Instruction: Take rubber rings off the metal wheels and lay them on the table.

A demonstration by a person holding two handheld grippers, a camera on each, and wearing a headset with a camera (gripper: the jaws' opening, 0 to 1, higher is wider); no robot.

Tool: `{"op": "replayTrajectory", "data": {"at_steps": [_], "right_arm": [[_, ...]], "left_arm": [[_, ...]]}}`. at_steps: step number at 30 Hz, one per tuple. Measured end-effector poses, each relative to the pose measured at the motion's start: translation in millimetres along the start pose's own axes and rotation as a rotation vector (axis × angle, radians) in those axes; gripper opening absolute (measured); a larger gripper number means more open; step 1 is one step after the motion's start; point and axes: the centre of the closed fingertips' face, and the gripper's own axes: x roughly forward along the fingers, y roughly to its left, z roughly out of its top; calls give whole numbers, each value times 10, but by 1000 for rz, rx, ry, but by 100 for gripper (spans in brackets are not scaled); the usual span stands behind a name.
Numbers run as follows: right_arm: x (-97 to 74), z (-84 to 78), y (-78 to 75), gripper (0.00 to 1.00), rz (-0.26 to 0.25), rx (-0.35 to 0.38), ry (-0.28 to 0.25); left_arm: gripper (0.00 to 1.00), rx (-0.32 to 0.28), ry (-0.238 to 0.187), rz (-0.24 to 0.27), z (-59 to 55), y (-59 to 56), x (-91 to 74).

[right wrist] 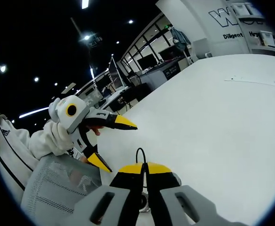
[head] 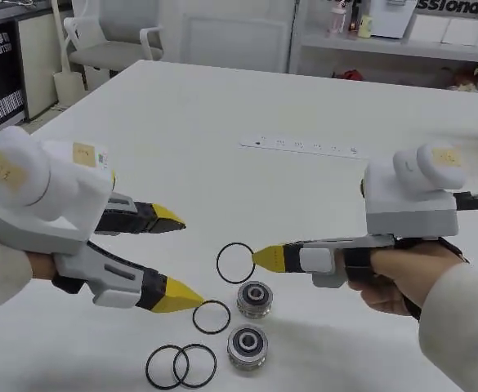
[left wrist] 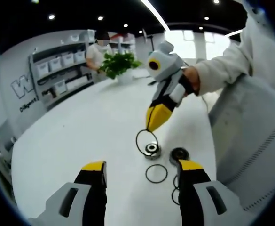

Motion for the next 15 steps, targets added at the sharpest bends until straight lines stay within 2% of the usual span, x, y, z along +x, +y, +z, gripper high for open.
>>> {"op": "replayTrajectory", "data": {"at_steps": [11, 15], "right_arm": [[214, -206, 159, 0, 53, -35, 89], [305, -354, 238, 0, 73, -56, 143]], "left_arm": [[62, -11, 15, -10, -95, -110, -51], [62, -16, 19, -15, -121, -135, -60]]}}
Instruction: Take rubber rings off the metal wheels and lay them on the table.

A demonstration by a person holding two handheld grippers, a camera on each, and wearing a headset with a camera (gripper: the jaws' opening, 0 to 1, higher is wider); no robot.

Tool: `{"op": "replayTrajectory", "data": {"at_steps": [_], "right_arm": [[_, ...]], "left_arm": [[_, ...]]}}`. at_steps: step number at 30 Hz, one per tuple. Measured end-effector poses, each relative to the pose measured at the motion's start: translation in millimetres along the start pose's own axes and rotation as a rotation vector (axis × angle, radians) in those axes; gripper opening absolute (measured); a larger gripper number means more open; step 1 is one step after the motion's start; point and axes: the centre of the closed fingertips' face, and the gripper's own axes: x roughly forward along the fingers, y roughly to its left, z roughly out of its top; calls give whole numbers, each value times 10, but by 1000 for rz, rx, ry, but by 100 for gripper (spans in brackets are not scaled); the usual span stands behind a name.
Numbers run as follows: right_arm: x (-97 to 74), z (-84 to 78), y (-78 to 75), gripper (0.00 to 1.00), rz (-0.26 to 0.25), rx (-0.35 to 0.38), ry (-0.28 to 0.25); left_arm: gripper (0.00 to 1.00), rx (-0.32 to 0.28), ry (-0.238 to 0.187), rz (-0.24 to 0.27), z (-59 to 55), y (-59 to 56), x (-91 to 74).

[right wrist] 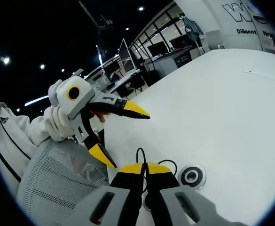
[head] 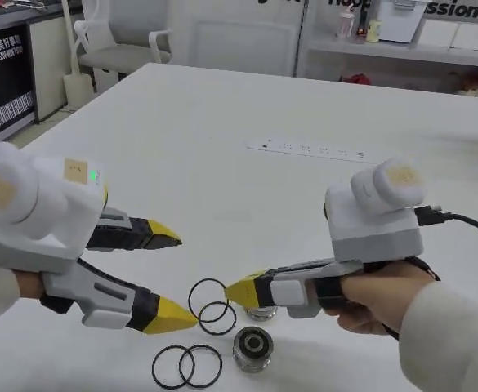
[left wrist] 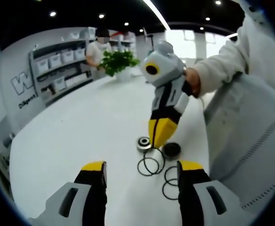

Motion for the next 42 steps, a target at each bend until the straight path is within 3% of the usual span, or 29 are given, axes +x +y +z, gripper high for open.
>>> {"op": "replayTrajectory", "data": {"at_steps": [8, 17, 42], "right_arm": [[136, -171, 79, 0, 15, -29, 68], [196, -288, 79, 0, 0, -53, 110], [148, -300, -153, 0, -95, -75, 109]], "left_arm": [[61, 7, 6, -9, -1, -23, 19], [61, 9, 9, -14, -7, -33, 25], [60, 15, 26, -29, -47, -67, 41]]}}
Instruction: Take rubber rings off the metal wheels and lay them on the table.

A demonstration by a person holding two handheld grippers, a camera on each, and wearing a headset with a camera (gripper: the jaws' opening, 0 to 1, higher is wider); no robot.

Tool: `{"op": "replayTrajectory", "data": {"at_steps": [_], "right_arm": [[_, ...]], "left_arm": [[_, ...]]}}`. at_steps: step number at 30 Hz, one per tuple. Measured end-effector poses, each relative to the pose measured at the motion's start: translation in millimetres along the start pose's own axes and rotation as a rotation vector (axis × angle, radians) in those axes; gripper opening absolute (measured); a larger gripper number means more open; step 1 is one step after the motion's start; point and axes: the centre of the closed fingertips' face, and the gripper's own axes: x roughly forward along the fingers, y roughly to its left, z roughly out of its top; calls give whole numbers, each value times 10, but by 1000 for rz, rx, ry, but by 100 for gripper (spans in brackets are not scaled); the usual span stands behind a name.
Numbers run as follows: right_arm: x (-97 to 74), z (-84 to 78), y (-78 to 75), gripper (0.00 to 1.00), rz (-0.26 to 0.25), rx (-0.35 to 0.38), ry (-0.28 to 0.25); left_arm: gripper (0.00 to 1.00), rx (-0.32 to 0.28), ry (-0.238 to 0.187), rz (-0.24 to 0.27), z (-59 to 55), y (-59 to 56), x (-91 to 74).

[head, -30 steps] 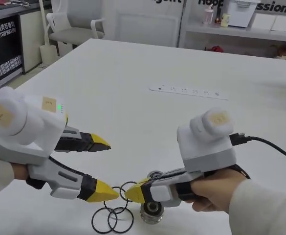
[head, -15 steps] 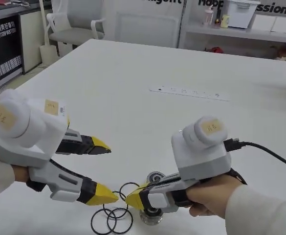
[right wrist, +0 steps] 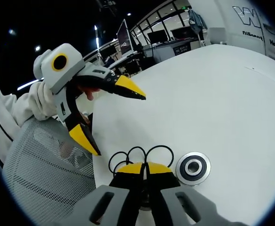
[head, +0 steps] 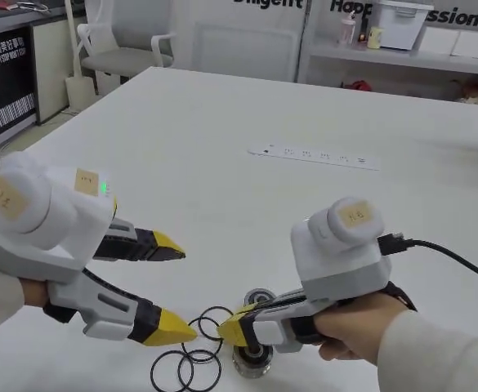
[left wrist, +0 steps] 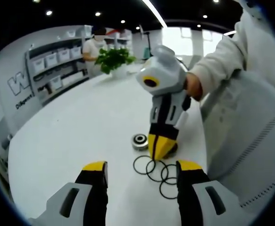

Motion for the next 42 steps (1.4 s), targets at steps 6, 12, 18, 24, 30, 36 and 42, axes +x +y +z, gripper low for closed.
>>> {"op": "replayTrajectory", "data": {"at_steps": [6, 12, 18, 24, 30, 36, 42], "right_arm": [[-10, 8, -37, 0, -13, 3, -3], [-16, -1, -58, 6, -20, 7, 2], [-88, 58, -110, 8, -31, 8, -15], [-190, 148, -185, 9, -54, 17, -52], [-312, 254, -241, 11, -83, 3, -88], [-460, 381, -313, 14, -110, 10, -141], [-620, 518, -352, 18, -136, 0, -193]], "left_arm": [[60, 0, 1, -1, -5, 3, 2], [60, -1, 1, 2, -6, 9, -1], [60, 1, 4, 1, -8, 3, -4], [60, 2, 3, 2, -3, 1, -7], [60, 3, -4, 2, 17, 1, -9], [64, -5, -4, -3, 15, -15, -13], [67, -15, -19, 2, 40, -18, -30]]}}
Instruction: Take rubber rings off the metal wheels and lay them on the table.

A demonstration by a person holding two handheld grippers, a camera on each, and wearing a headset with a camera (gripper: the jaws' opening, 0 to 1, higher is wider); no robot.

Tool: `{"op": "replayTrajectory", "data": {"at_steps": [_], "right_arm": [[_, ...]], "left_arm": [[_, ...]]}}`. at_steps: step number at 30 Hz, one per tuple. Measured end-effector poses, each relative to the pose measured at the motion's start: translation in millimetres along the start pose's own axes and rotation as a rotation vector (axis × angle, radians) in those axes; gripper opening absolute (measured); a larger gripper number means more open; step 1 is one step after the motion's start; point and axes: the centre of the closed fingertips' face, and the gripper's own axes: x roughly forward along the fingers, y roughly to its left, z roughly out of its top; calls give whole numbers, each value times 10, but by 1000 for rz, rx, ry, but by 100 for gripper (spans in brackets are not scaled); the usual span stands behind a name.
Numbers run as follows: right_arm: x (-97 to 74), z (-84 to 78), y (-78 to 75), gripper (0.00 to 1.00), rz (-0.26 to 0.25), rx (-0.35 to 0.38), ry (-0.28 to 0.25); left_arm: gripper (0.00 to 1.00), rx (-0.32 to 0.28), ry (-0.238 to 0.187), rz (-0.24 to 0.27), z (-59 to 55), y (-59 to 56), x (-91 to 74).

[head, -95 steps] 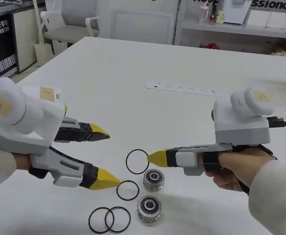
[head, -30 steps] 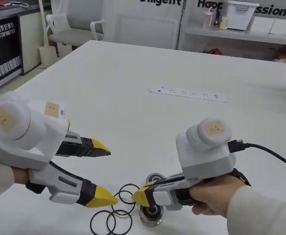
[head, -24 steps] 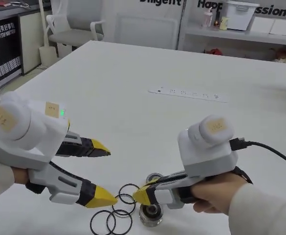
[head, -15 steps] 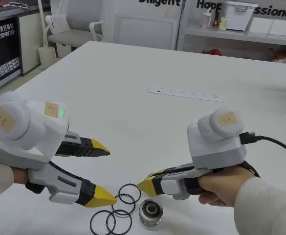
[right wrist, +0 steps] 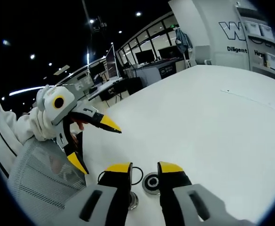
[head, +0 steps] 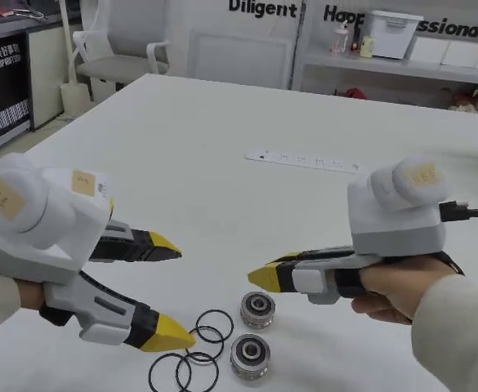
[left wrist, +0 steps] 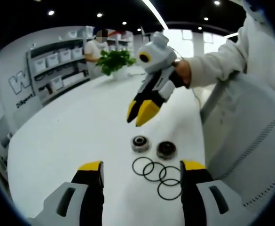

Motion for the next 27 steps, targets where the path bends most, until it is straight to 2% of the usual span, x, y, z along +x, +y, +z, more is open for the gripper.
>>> {"op": "replayTrajectory", "data": {"at_steps": [7, 11, 16, 22, 27], "right_arm": [[-151, 210, -26, 26, -15, -8, -69], [-211, 264, 38, 33, 7, -28, -82], [-301, 322, 120, 39, 11, -63, -104], [-410, 310, 204, 55, 38, -98, -111], [-541, 208, 264, 69, 58, -129, -102]], "left_arm": [[72, -21, -9, -6, -3, -36, -16], [74, -34, -18, 2, 0, -43, -47], [77, -46, -30, 11, 10, -50, -76], [79, -63, -36, 23, -4, -49, -108], [82, -82, -39, 45, -45, -36, -167]]}}
